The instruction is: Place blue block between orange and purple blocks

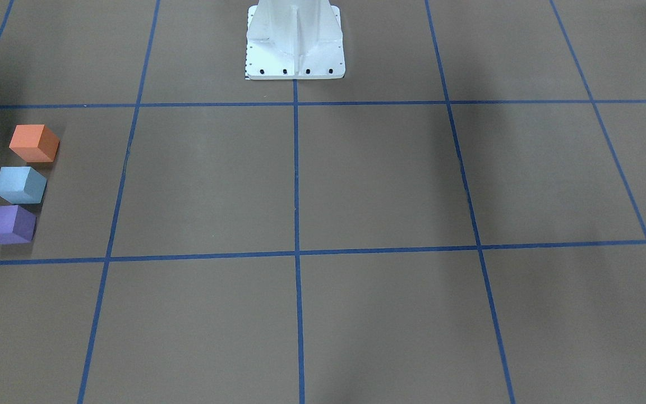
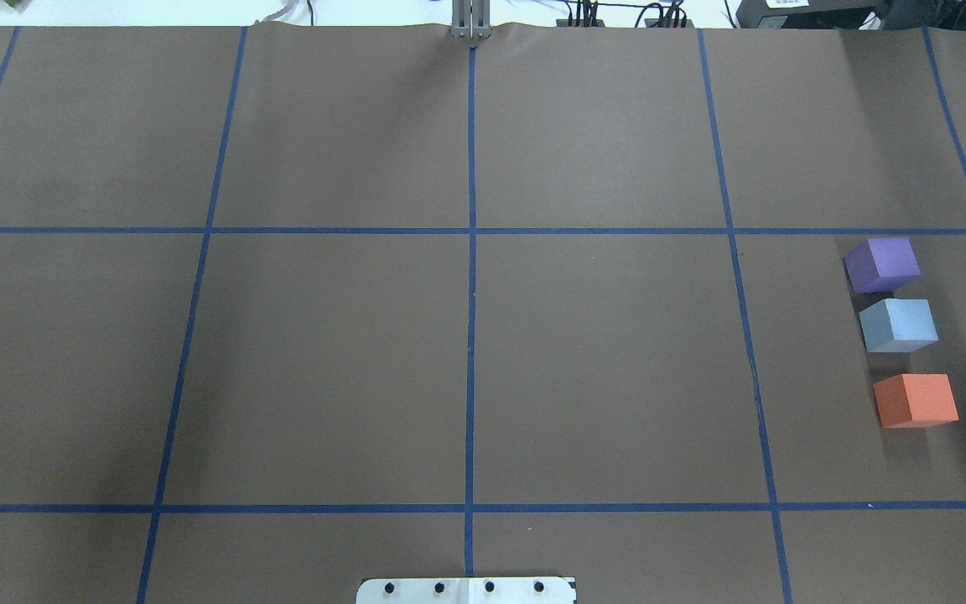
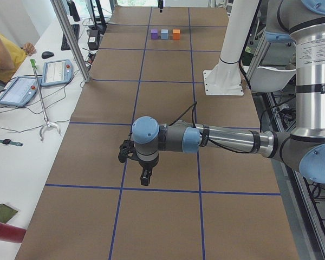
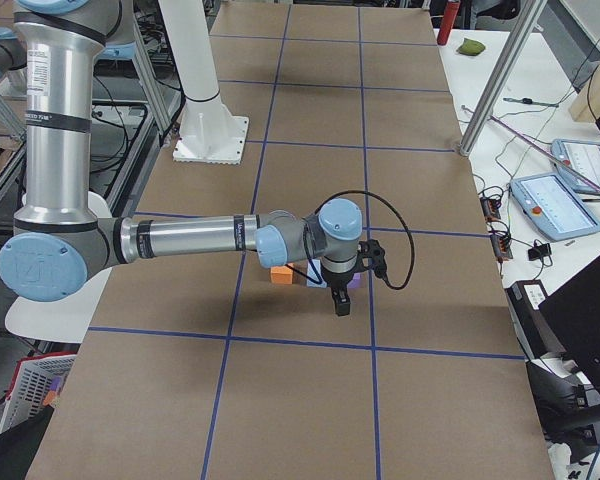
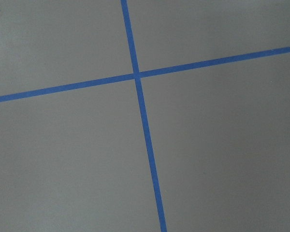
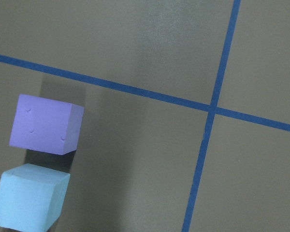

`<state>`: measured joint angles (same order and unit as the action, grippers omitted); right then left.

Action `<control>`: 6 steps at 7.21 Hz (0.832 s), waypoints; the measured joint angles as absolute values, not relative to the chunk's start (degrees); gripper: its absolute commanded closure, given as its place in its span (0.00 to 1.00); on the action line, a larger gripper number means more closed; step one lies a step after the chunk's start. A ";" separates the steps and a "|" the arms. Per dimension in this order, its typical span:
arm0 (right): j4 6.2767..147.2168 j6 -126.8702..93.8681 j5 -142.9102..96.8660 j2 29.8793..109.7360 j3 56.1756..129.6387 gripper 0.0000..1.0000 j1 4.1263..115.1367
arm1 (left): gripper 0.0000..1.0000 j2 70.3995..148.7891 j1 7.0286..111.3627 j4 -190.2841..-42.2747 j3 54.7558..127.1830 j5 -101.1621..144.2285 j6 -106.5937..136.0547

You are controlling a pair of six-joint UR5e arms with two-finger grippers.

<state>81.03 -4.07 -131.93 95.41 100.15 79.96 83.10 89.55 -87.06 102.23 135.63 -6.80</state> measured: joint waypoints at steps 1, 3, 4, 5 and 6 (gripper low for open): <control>81.03 -4.12 -132.02 95.42 100.14 0.00 79.97 | 0.00 83.09 89.56 -87.08 101.69 135.67 -6.81; 81.02 -4.26 -132.02 95.37 100.21 0.00 79.98 | 0.00 83.26 89.55 -87.12 101.65 135.60 -5.68; 80.98 -4.29 -132.01 95.34 100.27 0.00 79.98 | 0.00 83.55 89.54 -87.16 101.91 135.42 -3.62; 80.96 -4.32 -132.01 95.31 100.32 0.00 79.98 | 0.00 83.82 89.52 -87.18 102.28 135.31 -1.78; 80.95 -4.36 -132.01 95.29 100.35 0.00 79.98 | 0.00 83.95 89.51 -87.18 102.58 135.41 -0.96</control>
